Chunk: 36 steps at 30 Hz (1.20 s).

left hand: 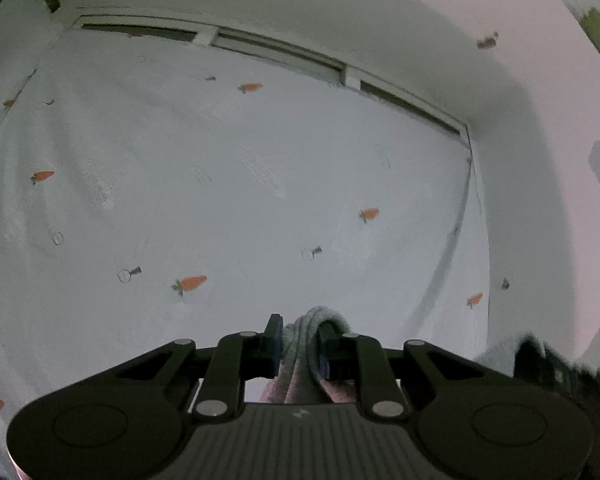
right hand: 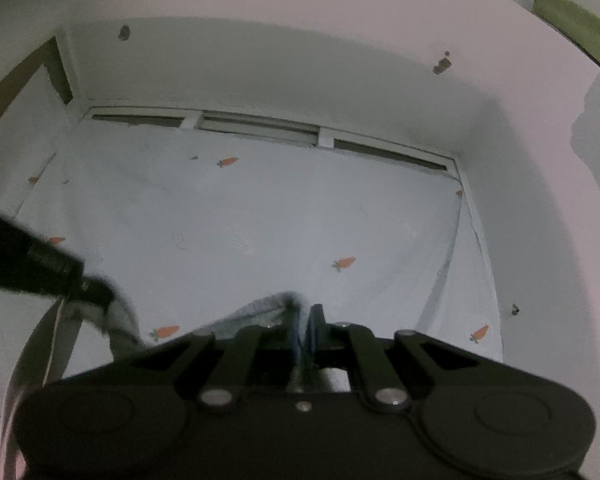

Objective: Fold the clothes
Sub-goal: 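Lift the grey hoodie high with both grippers to shake it out, then lower the hoodie onto the table center with both grippers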

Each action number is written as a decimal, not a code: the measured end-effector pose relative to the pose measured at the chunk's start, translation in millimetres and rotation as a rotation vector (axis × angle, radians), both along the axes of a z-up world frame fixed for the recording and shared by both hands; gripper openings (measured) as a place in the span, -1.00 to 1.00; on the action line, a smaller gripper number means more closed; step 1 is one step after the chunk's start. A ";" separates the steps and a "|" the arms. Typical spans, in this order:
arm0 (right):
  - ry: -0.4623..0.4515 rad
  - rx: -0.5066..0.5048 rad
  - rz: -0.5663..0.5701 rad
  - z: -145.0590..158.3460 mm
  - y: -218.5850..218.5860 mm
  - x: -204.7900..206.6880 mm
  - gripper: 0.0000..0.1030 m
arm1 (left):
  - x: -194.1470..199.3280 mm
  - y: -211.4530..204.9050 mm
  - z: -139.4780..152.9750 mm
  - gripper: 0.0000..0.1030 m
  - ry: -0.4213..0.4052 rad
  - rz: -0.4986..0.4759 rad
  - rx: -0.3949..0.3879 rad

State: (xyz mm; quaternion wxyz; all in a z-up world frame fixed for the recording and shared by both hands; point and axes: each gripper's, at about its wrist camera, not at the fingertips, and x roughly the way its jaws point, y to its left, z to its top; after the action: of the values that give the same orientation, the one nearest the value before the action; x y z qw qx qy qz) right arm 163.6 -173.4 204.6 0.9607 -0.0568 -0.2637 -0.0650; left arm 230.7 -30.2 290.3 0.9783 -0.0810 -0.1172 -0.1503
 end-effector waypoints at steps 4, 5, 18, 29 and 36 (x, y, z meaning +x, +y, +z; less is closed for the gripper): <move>0.069 -0.043 -0.018 -33.9 25.7 -16.9 -0.89 | 0.3 14.2 -20.6 -0.63 0.049 -0.033 0.011; 0.162 -0.074 0.001 -54.1 30.7 -16.6 -0.89 | 4.1 16.5 -32.6 -0.63 0.095 -0.054 0.018; 1.047 -0.570 0.249 -284.6 129.0 -29.4 0.06 | 1.4 17.5 -256.8 -0.68 0.856 -0.175 -0.013; 0.801 -0.697 0.144 -295.4 183.5 -7.2 0.39 | 11.3 32.1 -271.3 -0.67 0.850 -0.281 -0.008; 0.806 -0.539 0.224 -277.4 125.2 -9.7 -0.61 | 6.3 -5.7 -248.3 -0.65 0.794 -0.260 0.043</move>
State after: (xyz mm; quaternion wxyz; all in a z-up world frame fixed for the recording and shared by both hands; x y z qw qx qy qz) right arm 153.8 -48.1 -72.8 0.9385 -0.2952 0.1167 0.1361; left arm 237.0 -36.0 42.0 0.9218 -0.1262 0.2837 -0.2322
